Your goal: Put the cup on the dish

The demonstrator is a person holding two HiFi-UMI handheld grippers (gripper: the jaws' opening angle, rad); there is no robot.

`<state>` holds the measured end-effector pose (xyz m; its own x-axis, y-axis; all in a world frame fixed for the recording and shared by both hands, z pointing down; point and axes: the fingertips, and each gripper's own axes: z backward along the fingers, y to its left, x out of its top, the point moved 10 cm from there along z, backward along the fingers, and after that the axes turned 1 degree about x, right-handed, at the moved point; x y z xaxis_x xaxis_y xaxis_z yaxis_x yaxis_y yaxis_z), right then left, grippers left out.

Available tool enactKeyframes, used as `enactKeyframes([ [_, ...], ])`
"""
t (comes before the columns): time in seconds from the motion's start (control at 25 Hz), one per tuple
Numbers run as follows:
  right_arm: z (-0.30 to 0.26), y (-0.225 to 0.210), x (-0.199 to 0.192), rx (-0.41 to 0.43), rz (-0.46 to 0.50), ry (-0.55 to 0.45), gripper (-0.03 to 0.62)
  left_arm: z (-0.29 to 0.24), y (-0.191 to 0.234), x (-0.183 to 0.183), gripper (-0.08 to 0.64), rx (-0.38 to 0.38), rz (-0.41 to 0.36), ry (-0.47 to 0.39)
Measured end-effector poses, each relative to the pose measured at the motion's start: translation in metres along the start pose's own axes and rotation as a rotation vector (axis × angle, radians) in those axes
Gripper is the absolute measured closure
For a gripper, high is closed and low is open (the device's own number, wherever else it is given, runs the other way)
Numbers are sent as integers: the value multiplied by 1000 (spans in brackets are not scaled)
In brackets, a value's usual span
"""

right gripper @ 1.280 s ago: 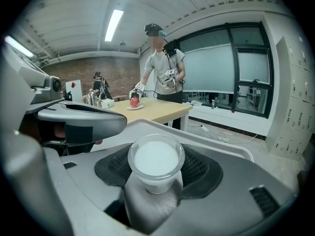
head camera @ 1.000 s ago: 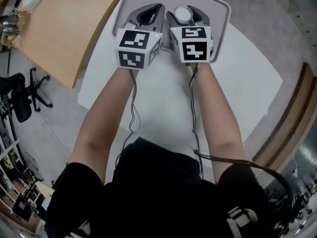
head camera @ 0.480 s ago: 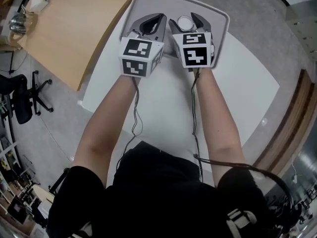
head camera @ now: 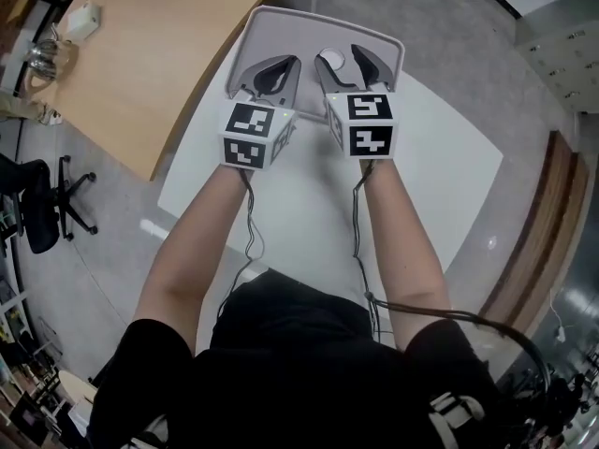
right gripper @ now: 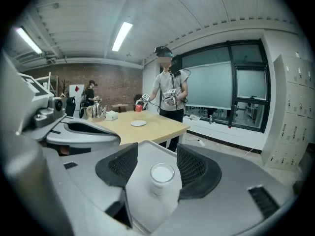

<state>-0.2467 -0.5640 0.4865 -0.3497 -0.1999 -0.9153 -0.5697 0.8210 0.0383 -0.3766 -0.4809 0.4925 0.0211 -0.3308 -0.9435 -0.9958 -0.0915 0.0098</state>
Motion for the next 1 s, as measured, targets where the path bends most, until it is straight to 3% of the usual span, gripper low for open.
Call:
enactKeyframes([
  [0.16,48,12,10,-24,-5,-23,350,28,-23,11,552,-32,-13,-8],
  [0.32,91,21,25,-97,8,-68,458,52,-47,31,552,-61,-52,-44],
  [0.6,168,47,40,-149,9,-131,552,112,-92,56,552,-95,-44,-105],
  [0.84,229,74,52,-165,42,-213,578,164,-123,68,552,-122,-104,-146],
  [1.0,268,92,56,-184,73,-264,578,195,-143,80,552,-156,-101,-181],
])
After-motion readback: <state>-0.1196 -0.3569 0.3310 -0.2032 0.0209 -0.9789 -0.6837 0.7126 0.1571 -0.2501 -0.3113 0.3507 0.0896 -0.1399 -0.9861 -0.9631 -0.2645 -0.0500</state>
